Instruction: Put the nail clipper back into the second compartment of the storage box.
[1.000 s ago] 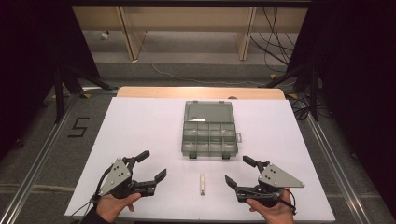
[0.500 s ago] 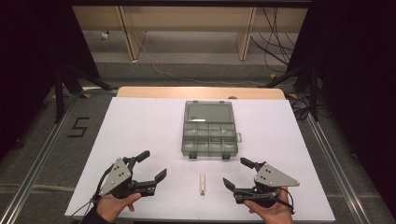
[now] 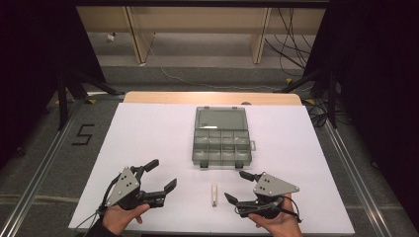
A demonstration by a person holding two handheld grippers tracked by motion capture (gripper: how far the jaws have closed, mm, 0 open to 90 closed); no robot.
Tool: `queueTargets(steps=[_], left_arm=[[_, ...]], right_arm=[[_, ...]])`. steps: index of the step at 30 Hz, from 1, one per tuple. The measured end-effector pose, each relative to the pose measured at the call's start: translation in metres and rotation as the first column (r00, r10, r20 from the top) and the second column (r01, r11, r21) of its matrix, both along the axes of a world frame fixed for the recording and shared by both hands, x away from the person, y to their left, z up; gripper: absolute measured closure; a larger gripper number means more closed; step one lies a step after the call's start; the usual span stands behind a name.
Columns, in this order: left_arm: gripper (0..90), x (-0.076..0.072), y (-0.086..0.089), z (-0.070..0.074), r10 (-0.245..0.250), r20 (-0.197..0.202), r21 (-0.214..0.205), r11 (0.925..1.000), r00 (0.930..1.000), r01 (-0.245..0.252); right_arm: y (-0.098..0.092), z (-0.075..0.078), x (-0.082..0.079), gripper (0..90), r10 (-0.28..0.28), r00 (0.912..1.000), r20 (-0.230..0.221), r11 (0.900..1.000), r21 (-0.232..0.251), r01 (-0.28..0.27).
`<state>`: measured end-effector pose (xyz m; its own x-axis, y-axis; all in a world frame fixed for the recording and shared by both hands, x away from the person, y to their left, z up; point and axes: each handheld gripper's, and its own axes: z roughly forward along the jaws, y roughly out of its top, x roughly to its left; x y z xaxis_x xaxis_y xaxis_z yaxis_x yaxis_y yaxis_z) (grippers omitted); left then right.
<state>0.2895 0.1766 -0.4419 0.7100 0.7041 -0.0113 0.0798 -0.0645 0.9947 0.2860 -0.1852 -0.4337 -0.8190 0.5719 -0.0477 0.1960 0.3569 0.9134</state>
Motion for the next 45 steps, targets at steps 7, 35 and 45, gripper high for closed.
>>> queueTargets(steps=[7,35,45], left_arm=[[16.5,0.000,0.000,0.000,0.000,-0.004,-0.002,1.0000,1.0000,0.000],[16.6,0.000,0.000,-0.001,-0.002,-0.008,0.000,1.0000,1.0000,0.002],[16.6,0.000,0.000,0.000,-0.003,-0.004,-0.001,1.0000,1.0000,0.003]], right_arm=[[0.015,-0.003,0.006,31.3,0.066,0.9975,-0.026,0.9971,-0.034,-0.067],[0.063,-0.025,0.019,89.4,0.269,0.9546,-0.128,0.9195,-0.261,-0.294],[0.077,-0.036,0.025,90.0,0.293,0.9396,-0.176,0.8781,-0.339,-0.338]])
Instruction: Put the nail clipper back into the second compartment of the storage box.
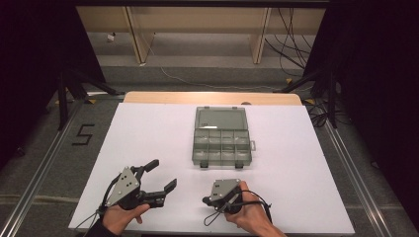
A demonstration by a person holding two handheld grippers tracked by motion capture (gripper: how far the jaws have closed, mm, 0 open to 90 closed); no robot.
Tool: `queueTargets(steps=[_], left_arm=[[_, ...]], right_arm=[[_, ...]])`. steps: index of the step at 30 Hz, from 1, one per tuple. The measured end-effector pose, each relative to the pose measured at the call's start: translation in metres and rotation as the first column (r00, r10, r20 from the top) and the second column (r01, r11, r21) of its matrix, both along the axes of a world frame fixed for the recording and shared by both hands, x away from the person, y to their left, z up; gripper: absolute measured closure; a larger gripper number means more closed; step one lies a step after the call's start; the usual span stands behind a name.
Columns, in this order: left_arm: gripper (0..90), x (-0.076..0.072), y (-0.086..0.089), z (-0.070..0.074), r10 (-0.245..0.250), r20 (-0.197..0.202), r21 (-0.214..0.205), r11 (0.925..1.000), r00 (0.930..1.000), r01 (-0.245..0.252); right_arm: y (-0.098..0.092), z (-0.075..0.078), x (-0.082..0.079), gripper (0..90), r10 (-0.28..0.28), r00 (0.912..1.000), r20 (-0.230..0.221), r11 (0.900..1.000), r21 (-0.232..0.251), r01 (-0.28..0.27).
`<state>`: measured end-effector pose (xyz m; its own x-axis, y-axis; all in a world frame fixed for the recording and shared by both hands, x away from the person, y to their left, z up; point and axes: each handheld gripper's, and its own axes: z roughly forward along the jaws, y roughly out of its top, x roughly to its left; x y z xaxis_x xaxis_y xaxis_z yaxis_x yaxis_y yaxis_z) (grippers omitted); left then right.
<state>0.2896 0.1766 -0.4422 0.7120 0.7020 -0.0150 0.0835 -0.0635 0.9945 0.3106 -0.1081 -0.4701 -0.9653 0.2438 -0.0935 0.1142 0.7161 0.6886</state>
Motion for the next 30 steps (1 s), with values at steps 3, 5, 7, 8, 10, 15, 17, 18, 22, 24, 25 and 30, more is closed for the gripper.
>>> queueTargets(steps=[3,5,7,8,10,15,17,18,22,24,25,30], left_arm=[[16.6,0.000,0.000,0.000,-0.001,-0.001,-0.002,1.0000,1.0000,0.001],[16.6,0.000,0.000,0.000,0.000,-0.001,-0.002,1.0000,1.0000,0.000],[16.6,0.000,0.000,0.000,0.000,-0.001,-0.002,1.0000,1.0000,0.000],[16.6,0.000,0.000,0.000,0.000,-0.001,-0.002,1.0000,1.0000,0.000],[16.6,0.000,0.000,0.000,0.001,-0.004,-0.004,1.0000,1.0000,-0.001],[16.6,0.000,0.000,0.000,0.000,0.001,-0.001,1.0000,1.0000,0.000],[16.6,-0.001,0.000,0.000,0.001,-0.002,-0.007,1.0000,1.0000,-0.001],[16.6,-0.001,0.000,0.000,0.001,-0.001,-0.006,1.0000,1.0000,-0.001],[16.6,0.000,-0.001,0.000,-0.007,0.007,-0.019,0.9998,1.0000,0.007],[16.6,0.000,0.000,0.000,-0.007,0.007,-0.016,0.9999,1.0000,0.007],[16.6,-0.001,0.000,0.001,-0.001,-0.001,-0.005,1.0000,1.0000,0.001],[16.6,-0.001,0.000,0.001,-0.002,-0.001,-0.008,1.0000,1.0000,0.002]], right_arm=[[0.002,-0.003,0.001,90.0,0.000,1.0000,0.008,0.9997,-0.026,0.001],[0.003,-0.004,0.001,90.0,0.005,1.0000,0.004,0.9994,-0.035,-0.005],[0.005,-0.006,0.001,90.0,0.009,1.0000,0.004,0.9984,-0.056,-0.008],[0.005,-0.007,0.001,90.0,0.014,0.9998,0.012,0.9979,-0.063,-0.014],[0.005,-0.007,0.001,90.0,0.013,0.9999,0.004,0.9975,-0.069,-0.013],[0.004,-0.008,0.001,90.0,0.021,0.9997,-0.008,0.9950,-0.098,-0.022],[0.003,-0.008,0.001,90.0,0.020,0.9997,-0.017,0.9942,-0.106,-0.022],[0.002,-0.008,0.002,90.0,0.022,0.9996,-0.017,0.9936,-0.110,-0.023],[-0.002,-0.009,0.003,90.0,0.026,0.9993,-0.026,0.9904,-0.135,-0.029],[-0.004,-0.008,0.003,90.0,0.023,0.9993,-0.028,0.9891,-0.145,-0.027],[-0.004,-0.008,0.003,90.0,0.023,0.9993,-0.028,0.9891,-0.145,-0.027],[-0.016,-0.006,0.006,90.0,0.004,0.9995,-0.032,0.9867,-0.162,-0.009]])
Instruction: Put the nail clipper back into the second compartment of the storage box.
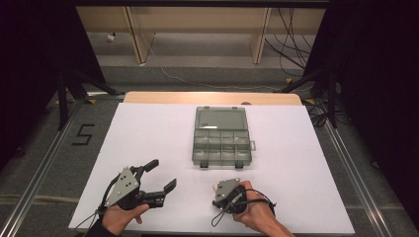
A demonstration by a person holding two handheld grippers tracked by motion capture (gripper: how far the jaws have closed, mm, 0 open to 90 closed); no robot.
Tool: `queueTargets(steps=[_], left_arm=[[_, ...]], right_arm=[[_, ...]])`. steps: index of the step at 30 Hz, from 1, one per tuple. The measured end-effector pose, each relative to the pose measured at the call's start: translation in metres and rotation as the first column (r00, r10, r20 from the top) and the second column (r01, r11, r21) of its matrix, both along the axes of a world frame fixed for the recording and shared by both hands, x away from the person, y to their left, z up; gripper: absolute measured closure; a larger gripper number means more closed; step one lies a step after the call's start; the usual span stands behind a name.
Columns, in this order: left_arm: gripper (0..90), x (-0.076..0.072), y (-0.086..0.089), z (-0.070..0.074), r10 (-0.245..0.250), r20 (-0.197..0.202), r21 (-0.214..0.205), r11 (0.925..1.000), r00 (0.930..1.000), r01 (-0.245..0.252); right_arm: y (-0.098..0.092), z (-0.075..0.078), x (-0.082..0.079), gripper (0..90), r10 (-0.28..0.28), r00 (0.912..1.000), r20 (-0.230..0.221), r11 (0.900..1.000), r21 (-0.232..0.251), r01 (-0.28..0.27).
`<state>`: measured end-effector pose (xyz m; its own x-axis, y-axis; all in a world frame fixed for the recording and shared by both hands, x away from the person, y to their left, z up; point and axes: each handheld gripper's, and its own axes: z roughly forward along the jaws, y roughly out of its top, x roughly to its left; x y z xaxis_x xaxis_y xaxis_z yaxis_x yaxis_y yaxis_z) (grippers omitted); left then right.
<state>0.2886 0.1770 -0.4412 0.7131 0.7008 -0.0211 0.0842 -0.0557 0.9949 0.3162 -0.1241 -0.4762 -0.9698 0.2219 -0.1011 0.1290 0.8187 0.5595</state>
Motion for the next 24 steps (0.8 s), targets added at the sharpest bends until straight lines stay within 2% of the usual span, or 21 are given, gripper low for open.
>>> queueTargets(steps=[14,24], left_arm=[[16.6,0.000,0.000,0.000,-0.001,0.005,0.002,1.0000,1.0000,0.001],[16.6,0.000,0.000,0.000,-0.001,0.002,0.002,1.0000,1.0000,0.001]], right_arm=[[-0.019,0.003,0.010,90.0,-0.038,0.9992,0.015,0.9979,-0.052,0.038],[-0.029,0.003,0.019,90.0,-0.077,0.9967,0.027,0.9951,-0.060,0.078]])
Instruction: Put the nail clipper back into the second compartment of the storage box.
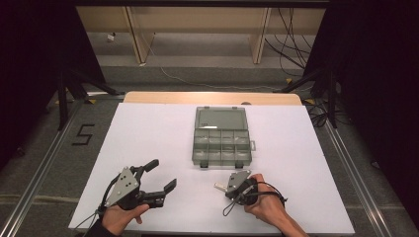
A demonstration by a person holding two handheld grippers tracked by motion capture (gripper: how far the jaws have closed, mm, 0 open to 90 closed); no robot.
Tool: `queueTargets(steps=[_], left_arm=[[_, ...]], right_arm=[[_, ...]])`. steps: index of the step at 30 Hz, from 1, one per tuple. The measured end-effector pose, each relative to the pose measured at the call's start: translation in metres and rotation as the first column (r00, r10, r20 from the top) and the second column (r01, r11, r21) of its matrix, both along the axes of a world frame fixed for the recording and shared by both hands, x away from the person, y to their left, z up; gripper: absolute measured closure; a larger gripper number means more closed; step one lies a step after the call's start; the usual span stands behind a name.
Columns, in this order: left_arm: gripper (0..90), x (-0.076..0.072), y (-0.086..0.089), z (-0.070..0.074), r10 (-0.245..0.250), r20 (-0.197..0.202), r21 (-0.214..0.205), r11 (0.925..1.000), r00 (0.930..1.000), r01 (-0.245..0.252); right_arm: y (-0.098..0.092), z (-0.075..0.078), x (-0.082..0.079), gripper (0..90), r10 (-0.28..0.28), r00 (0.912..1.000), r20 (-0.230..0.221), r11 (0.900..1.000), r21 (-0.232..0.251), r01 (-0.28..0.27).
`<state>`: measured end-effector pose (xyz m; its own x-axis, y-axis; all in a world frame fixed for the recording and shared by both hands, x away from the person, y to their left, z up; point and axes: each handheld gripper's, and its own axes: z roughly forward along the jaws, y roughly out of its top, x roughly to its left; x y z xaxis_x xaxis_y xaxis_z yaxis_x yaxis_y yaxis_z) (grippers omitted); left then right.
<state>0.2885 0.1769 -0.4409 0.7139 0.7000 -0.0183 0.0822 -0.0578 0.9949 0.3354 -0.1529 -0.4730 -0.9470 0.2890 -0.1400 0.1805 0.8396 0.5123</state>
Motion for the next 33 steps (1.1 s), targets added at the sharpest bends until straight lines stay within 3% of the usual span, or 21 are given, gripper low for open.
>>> queueTargets(steps=[12,17,19,22,25,27,33], left_arm=[[16.6,0.000,0.000,0.000,0.000,0.003,0.002,1.0000,1.0000,0.000],[16.7,0.001,0.000,0.000,0.001,0.001,0.000,1.0000,1.0000,-0.001],[16.6,0.000,0.000,0.000,0.001,-0.001,0.001,1.0000,1.0000,-0.001],[16.7,0.001,0.000,-0.001,0.003,-0.003,0.000,1.0000,1.0000,-0.003],[16.7,0.001,0.000,-0.001,0.002,-0.001,0.003,1.0000,1.0000,-0.002],[16.6,0.001,0.000,-0.001,0.002,-0.001,0.005,1.0000,1.0000,-0.002],[16.6,0.001,0.000,-0.002,0.002,-0.006,0.005,1.0000,1.0000,-0.002]], right_arm=[[-0.001,0.002,0.002,90.0,0.000,1.0000,0.004,1.0000,0.003,0.000],[0.001,0.015,-0.003,75.8,0.029,0.9996,-0.001,0.9996,0.003,-0.029],[0.002,0.019,-0.004,65.4,0.037,0.9993,-0.005,0.9993,0.001,-0.037],[0.005,0.025,-0.005,47.4,0.012,0.9992,0.039,0.9997,-0.021,-0.011],[0.005,0.025,-0.001,29.9,-0.003,0.9999,0.016,0.9985,-0.055,0.004],[0.006,0.023,0.002,27.1,-0.029,0.9995,0.007,0.9958,-0.086,0.030],[0.008,0.023,0.016,24.5,-0.040,0.9983,-0.042,0.9952,-0.091,0.036]])
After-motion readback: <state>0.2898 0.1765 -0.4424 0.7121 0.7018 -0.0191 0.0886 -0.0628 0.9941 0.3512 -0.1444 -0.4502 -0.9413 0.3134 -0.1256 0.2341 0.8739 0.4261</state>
